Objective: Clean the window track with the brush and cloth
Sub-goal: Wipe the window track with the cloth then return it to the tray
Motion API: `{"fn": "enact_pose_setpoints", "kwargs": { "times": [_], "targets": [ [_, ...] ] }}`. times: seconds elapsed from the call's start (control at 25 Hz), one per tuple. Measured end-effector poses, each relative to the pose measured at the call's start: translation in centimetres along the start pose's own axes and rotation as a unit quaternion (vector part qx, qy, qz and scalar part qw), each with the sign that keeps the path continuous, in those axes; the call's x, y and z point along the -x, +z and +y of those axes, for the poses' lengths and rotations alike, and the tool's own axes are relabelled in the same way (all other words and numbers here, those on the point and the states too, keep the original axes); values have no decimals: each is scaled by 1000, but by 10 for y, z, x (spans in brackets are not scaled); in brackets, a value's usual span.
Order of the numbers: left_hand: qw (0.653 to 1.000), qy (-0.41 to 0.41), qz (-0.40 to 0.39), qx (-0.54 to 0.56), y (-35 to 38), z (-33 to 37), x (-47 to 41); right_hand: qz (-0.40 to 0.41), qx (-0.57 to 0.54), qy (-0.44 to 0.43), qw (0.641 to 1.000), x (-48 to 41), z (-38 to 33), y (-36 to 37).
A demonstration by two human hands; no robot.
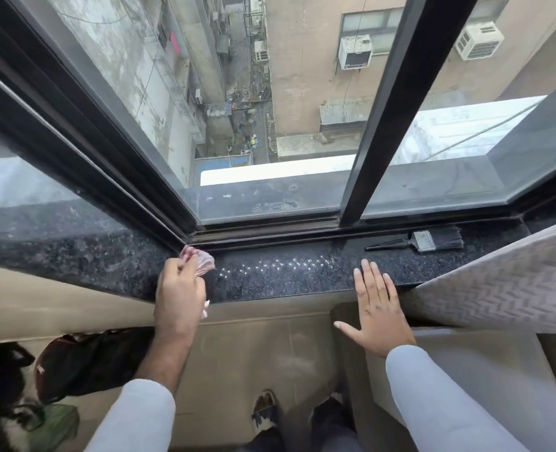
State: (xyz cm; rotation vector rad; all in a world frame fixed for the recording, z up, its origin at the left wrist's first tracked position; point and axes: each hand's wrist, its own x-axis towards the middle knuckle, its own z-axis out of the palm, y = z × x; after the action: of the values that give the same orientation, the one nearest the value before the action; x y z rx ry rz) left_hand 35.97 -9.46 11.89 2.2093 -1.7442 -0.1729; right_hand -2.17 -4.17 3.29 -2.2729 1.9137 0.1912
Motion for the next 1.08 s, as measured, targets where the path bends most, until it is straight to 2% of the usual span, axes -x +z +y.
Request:
{"fn": "enact_pose_setpoints", "kwargs": {
  "times": [0.12, 0.24, 0.36, 0.6, 0.76, 1.08],
  "targets": [
    [996, -59, -57, -30, 14, 3, -4, 8, 14, -6, 1000, 1, 11, 0],
    [987, -135, -85, 6, 25, 14, -9, 15, 2, 70, 997, 3, 25, -1],
    [986, -142, -89, 22, 31, 34, -13, 9, 3, 75, 997, 4, 29, 3],
    [985, -21, -133, 104, 74, 151, -2, -1, -13, 81, 997, 4, 27, 6],
    [976, 78, -171, 111, 103, 207, 5, -5, -24, 82, 996, 4, 26, 3],
    [938, 289, -166, 100, 119, 215, 7, -20, -24, 86, 996, 5, 26, 2]
  ]
}}
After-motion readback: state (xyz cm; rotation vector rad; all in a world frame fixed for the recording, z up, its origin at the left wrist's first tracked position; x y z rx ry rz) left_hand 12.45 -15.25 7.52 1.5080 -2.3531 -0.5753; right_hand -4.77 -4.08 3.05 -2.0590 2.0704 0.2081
